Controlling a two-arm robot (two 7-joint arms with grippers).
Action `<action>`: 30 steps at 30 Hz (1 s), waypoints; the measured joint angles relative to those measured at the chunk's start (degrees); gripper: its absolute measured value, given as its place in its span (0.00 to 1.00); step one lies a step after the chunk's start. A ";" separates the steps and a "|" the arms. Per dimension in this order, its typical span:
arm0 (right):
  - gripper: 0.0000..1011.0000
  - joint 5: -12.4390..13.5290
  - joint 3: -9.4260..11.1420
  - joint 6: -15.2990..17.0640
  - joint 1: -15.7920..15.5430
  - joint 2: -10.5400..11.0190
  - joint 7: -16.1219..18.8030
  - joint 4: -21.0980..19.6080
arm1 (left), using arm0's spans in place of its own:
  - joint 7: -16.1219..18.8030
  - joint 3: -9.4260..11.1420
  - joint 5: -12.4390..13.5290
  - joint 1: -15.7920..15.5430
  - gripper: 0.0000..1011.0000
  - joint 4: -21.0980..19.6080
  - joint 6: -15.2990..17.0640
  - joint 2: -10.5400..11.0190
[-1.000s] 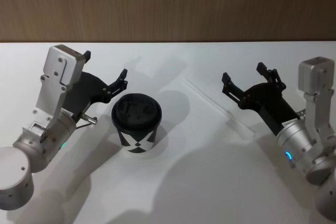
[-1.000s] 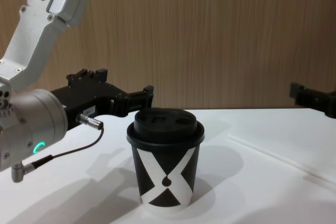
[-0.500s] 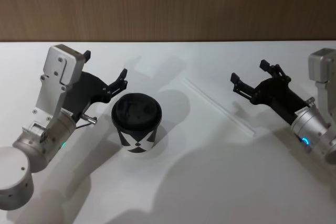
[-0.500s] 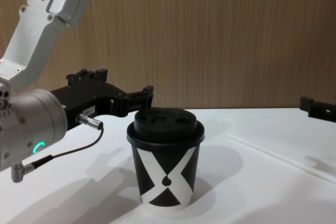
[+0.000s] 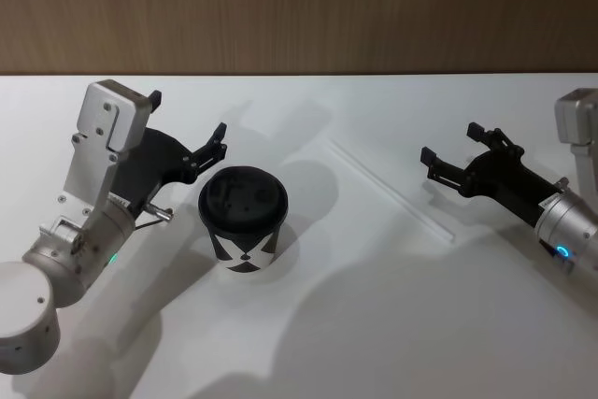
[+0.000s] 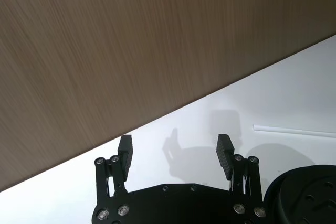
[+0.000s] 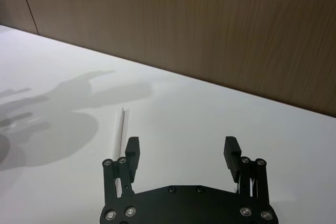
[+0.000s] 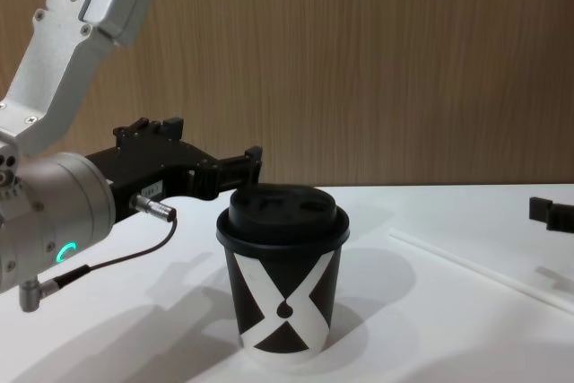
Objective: Pick up the straw with one hand, pass it to the other hand, and insert it into the cup.
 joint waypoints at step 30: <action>0.99 1.21 -1.26 5.91 -5.74 4.56 -1.08 -9.05 | 0.00 0.00 0.00 0.00 0.99 0.00 0.00 0.00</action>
